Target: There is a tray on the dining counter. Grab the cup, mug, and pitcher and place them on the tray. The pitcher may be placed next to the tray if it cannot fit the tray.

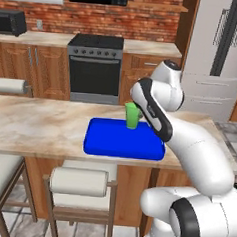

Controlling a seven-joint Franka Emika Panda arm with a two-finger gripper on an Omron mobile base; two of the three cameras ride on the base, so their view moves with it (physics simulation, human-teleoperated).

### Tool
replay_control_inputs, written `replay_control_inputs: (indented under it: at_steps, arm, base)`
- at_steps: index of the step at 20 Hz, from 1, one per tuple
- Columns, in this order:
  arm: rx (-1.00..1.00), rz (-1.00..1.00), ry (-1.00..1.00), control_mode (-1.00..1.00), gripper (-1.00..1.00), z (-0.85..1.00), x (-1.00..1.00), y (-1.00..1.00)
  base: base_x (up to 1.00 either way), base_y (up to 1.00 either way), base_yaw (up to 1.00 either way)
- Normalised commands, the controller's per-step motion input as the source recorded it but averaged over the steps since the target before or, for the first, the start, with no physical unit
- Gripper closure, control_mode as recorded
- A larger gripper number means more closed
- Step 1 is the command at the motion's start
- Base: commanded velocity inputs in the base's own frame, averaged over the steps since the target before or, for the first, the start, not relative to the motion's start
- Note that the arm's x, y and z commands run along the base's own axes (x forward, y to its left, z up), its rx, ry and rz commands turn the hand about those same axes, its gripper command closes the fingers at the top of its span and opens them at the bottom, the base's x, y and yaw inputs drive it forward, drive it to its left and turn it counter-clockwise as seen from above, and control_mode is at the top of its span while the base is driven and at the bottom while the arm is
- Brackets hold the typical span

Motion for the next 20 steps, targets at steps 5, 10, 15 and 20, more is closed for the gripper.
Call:
replay_control_inputs:
  at_steps: [5, 10, 15, 20]
  arm:
    - [0.0, 0.0, 0.0, -1.0, 1.0, -0.17, 0.57, 0.0]
    - [0.0, 0.0, 0.0, -1.0, 1.0, -0.16, 0.31, 0.16]
    - [0.0, 0.0, 0.0, -1.0, 1.0, -0.23, 0.2, 0.34]
    - [0.0, 0.0, 0.0, -1.0, 1.0, -0.27, 0.29, 0.16]
  base:
    - [0.0, 0.0, 0.0]
    - [0.0, 0.0, 0.0]
    - [0.0, 0.0, 0.0]
    - [0.0, 0.0, 0.0]
